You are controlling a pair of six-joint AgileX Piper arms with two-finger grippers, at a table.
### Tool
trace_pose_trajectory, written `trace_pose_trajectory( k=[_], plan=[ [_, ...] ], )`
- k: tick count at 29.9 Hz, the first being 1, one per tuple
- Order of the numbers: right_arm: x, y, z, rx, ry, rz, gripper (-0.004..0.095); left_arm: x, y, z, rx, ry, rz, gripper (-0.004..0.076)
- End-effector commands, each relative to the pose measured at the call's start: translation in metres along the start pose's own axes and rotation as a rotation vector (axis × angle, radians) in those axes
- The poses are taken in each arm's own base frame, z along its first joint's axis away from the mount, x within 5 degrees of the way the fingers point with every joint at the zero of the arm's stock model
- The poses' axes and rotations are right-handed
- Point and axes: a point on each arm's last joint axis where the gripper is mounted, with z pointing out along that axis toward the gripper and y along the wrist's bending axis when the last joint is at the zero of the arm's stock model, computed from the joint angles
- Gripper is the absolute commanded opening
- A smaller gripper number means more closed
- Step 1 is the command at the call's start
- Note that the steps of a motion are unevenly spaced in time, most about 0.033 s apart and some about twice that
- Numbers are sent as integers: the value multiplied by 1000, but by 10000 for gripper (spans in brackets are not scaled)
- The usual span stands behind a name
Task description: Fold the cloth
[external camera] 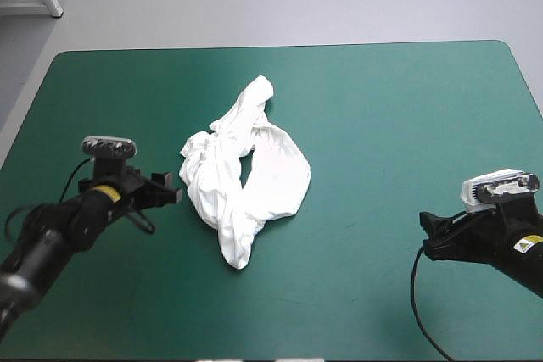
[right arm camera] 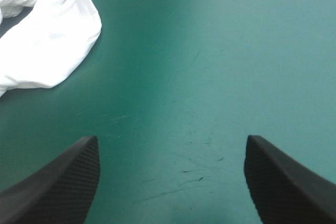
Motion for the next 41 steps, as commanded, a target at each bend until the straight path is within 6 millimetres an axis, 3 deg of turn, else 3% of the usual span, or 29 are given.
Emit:
trace_pose_trajectory(
  k=[1,7,11,16,19,25,33,38,41],
  plan=[
    [-12,5,-4,-35,-45,-15,702,-36,-4,38,23,7,-58,459],
    [-9,9,-4,-70,-13,-31,697,-57,-4,118,16,138,-52,459],
    [-8,13,-3,-96,1,-46,697,-61,-4,154,18,181,-57,459],
    [-12,17,2,-132,-16,-69,697,-60,-6,170,45,196,-63,446],
    [-21,20,15,-179,-35,-49,697,-59,-6,170,50,200,-45,337],
    [-47,40,74,-300,-58,27,679,-58,-6,170,52,212,-22,-8],
    [-74,88,177,-307,41,-45,670,-58,-6,170,54,210,-21,-10],
    [-78,104,243,-310,145,-45,670,-58,-6,170,55,212,-21,-10],
    [-76,109,268,-316,200,-47,668,-57,-6,170,55,218,-19,-10]
  ],
)
